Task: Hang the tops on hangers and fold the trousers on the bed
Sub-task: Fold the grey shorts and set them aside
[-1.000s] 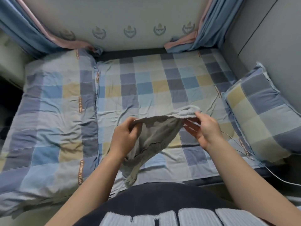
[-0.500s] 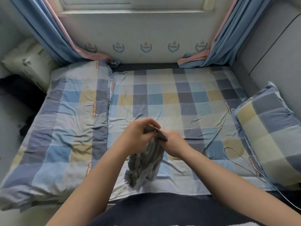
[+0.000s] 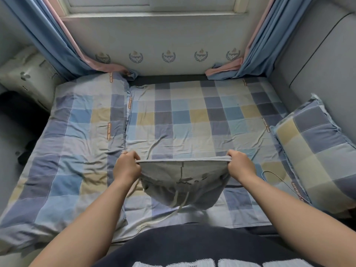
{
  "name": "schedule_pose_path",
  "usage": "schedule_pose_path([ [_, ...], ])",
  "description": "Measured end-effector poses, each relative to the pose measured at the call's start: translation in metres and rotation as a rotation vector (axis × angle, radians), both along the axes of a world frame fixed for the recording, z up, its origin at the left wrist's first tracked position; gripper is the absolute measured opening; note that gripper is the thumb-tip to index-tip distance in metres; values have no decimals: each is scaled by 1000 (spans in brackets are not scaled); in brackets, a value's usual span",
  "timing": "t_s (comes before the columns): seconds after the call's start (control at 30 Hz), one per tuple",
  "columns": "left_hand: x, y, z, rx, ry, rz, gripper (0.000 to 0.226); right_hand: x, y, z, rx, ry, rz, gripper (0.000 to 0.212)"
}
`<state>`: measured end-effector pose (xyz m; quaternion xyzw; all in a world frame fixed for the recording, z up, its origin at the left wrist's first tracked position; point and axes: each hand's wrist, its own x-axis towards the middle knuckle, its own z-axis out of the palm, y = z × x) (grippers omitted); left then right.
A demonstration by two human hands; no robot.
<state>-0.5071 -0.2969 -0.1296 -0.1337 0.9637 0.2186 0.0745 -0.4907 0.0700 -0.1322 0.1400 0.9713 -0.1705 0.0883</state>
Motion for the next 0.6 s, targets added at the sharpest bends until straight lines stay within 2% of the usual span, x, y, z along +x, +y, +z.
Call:
schedule_pose_path([
  [0.17, 8, -24, -28, 24, -70, 179, 26, 6, 36, -13, -7, -66, -197, 23],
  [0.33, 14, -46, -44, 193, -78, 402, 17, 14, 59, -20, -169, -33, -435, 24],
  [0.37, 14, -47, -45, 243, -91, 443, 18, 14, 59, -22, -267, -10, -514, 25],
  [0.5, 15, -39, -46, 549, -110, 644, 32, 8, 40, -17, -960, -35, -968, 26],
  [0.6, 10, -33, -42, 792, -96, 767, 41, -3, 34, -11, -1105, -98, -1083, 20],
])
